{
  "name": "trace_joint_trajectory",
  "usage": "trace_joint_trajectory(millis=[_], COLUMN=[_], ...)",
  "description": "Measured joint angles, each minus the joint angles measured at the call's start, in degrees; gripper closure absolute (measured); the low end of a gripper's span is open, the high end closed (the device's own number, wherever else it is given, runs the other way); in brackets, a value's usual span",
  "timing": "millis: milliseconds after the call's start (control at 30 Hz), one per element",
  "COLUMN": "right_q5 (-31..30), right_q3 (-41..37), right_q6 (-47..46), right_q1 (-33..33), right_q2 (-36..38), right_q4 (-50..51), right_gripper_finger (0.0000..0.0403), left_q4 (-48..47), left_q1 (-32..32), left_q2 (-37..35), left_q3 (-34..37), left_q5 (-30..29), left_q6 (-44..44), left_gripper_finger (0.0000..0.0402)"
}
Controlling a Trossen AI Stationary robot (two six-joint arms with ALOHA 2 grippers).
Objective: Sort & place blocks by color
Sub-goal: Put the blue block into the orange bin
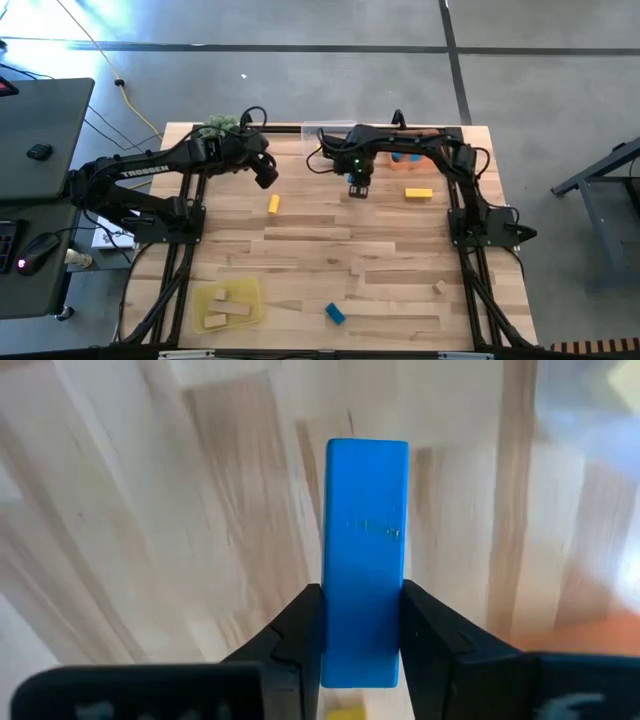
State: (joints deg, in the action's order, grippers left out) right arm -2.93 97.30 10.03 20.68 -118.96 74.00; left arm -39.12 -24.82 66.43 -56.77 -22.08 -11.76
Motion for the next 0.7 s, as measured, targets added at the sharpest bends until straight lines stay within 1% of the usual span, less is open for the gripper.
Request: trace_joint_trajectory(millis=[167,433,600,700], right_q5=[-0.1,-1.3,-5.7,-6.8], right_q3=[-6.0,-19.2,-26.1,-30.0], right_q6=[-1.5,-5.4,-8.1,-10.5], right_q1=[1.9,8.4,13.6,17.5], right_q2=[5.4,18.8,27.1,31.4], right_q4=[-0.8,-10.2,-16.0,-20.5], right_gripper_finger=[0.0321,0.0321,0.0321,0.0321], left_q4=[0.0,0.1,0.1,0.2], left_q1=[-1.4,-3.4,-3.7,-3.7], left_q2=[0.0,0.0,0.0,0.0], left_q3=[0.0,0.0,0.0,0.0], left_q5=[0.5,3.1,3.3,3.4], left_q6=[0.0,0.0,0.0,0.0], left_gripper_finger=[0.0259,0.0259,0.0259,0.0259])
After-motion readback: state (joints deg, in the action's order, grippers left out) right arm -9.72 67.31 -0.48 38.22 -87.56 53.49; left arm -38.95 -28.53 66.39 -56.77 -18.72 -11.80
